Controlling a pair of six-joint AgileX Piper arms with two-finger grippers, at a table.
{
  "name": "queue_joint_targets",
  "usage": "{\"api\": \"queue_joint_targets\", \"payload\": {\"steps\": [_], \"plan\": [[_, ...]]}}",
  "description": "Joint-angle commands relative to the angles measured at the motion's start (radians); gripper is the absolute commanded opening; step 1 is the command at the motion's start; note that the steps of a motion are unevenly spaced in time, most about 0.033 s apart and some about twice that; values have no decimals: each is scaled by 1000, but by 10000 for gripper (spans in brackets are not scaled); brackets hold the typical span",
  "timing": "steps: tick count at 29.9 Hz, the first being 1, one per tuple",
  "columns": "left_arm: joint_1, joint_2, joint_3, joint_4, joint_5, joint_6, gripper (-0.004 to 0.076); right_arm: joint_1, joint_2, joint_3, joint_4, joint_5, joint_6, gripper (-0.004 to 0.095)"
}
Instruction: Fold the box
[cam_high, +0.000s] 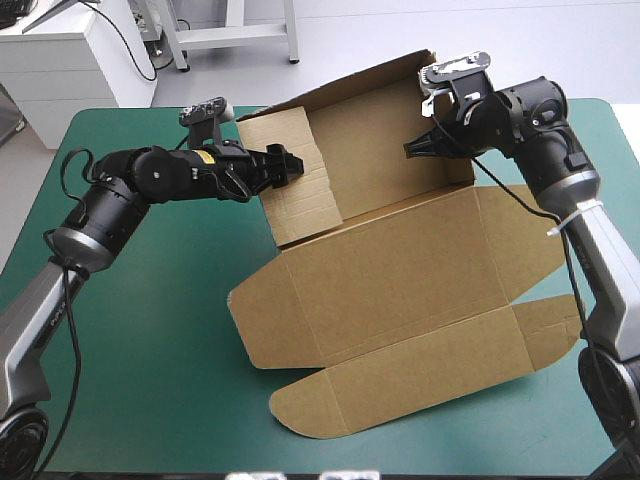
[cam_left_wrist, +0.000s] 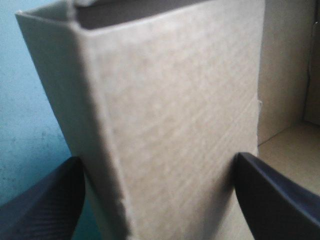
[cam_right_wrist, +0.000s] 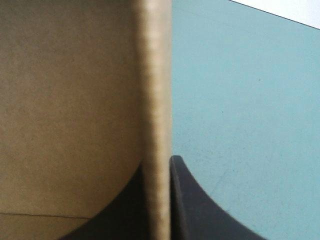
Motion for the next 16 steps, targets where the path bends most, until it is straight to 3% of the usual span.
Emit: {"api": "queue_joint_targets", "payload": {"steps": [1,10,16], "plan": [[-60,-40,-34,53,-72,-109,566,9,-61,-32,52,-85,20,-13],[-83,-40,-27,112,-51,-219,566,10,-61,-32,34,-75,20,-13],[-83,-40,27,154,-129,-268,566,10,-61,-35,27,-76,46,-13]]}}
